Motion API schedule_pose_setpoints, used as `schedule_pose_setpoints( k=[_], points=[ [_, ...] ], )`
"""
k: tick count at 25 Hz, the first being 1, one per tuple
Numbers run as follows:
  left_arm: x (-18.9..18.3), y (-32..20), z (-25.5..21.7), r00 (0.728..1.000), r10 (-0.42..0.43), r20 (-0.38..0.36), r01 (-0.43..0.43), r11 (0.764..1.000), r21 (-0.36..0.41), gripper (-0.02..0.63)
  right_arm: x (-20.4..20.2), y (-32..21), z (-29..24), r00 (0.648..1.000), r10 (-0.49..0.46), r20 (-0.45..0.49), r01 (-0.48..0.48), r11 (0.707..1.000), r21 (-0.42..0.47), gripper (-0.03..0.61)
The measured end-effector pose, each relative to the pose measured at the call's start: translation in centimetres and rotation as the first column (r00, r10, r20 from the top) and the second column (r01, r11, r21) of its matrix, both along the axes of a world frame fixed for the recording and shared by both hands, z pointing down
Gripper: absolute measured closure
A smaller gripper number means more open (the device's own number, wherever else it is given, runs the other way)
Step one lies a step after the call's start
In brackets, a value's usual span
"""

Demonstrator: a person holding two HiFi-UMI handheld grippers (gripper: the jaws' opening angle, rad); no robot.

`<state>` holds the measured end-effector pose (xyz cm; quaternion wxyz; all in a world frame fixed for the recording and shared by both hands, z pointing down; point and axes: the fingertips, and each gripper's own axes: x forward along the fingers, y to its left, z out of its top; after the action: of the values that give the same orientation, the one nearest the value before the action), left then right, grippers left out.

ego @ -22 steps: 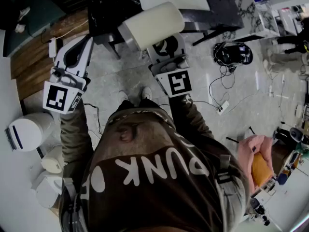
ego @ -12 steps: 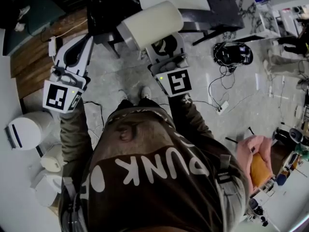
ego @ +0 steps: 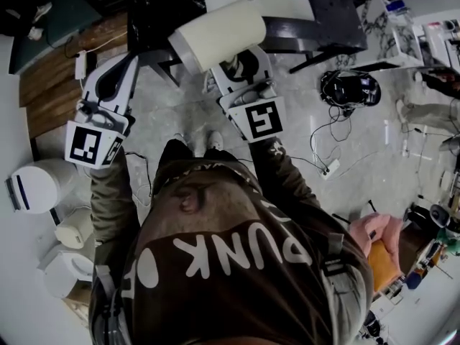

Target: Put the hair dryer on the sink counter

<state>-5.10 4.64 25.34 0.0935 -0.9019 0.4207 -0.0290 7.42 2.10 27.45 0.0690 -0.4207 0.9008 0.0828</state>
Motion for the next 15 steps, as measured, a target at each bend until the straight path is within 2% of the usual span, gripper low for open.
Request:
schedule_pose_setpoints(
  k=[6,15],
  points=[
    [0.5,-2.1,1.2,1.0,-0.015,-0.003,0.014,1.0,-0.021,0.612,0.2,-3.3,1.6,1.0,-0.014,-0.014,0.014,0.998,-0.06,0.414],
    [-2.9,-9.1,3.0,0.999,0.033,-0.038,-0.035,0.999,-0.031,0.612,-4.2,-13.6,6.0,0.996,-0.018,-0.085,-0.001,0.976,-0.216,0.414]
  ],
)
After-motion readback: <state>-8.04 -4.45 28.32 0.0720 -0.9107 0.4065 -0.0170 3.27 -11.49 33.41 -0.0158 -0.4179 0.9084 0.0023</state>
